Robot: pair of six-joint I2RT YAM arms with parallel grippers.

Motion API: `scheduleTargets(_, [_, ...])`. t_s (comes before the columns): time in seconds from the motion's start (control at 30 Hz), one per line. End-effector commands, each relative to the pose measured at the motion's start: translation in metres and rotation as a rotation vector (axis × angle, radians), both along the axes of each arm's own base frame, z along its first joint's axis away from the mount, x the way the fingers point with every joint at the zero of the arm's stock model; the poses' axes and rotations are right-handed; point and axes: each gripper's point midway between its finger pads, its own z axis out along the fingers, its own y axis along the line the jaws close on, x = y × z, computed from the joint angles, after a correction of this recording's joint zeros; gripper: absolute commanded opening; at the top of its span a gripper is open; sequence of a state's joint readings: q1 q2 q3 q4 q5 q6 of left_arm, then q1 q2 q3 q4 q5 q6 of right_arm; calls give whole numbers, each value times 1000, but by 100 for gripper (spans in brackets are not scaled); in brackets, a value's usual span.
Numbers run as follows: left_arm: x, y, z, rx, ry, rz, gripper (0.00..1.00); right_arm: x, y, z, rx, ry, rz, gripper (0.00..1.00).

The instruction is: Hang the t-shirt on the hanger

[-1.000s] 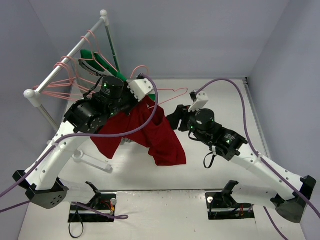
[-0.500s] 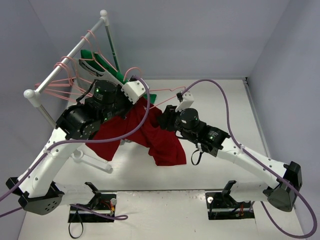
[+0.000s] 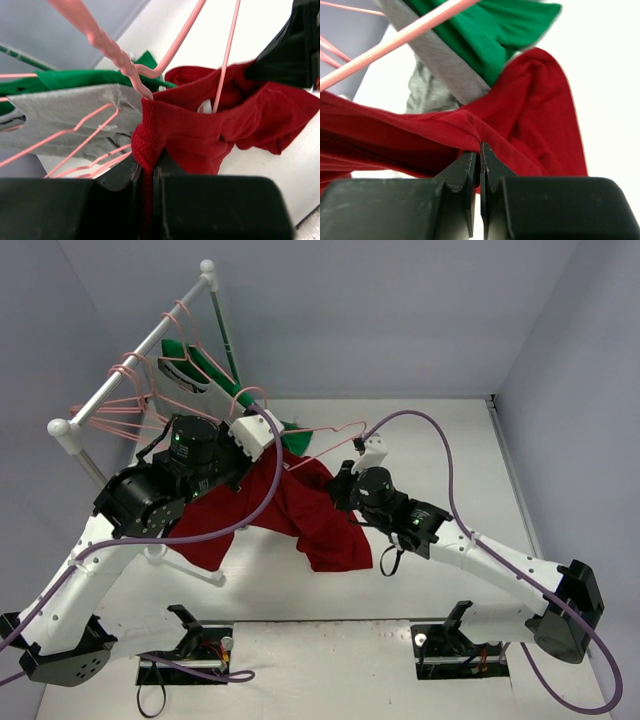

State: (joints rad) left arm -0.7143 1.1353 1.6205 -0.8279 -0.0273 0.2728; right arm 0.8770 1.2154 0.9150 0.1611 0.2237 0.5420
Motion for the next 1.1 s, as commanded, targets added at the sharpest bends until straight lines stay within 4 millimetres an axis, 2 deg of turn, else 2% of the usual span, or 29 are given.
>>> scheduleTargets(0.0, [-10,8,25,-76,-81,8,0,16,-30,31,64,-95,-82,0])
scheduleTargets(0.13, [-18,21,10,-21,-97,-1,0,24,-59,32,27,-96,-130,0])
scheduleTargets(0.4, [-33,42,-7,69,-111,-18,0,30,-81,50,-40,-117,-163,0])
scheduleTargets(0.57, [-31,49,-15,140,-94,-6,0,35,-84,72,-76,-146,-167,0])
scheduleTargets(0.63, [-30,48,-15,151,-87,-9,0,36,-86,74,-105,-142,-167,0])
scheduleTargets(0.77, [-29,46,-18,178,-70,-26,0,38,-88,92,-131,-167,-164,0])
scheduleTargets(0.97, [-12,49,-7,197,-69,66,0,36,-82,115,-126,-193,-129,0])
scheduleTargets(1.07, [0,42,-4,196,-56,108,0,34,-76,127,-110,-208,-107,0])
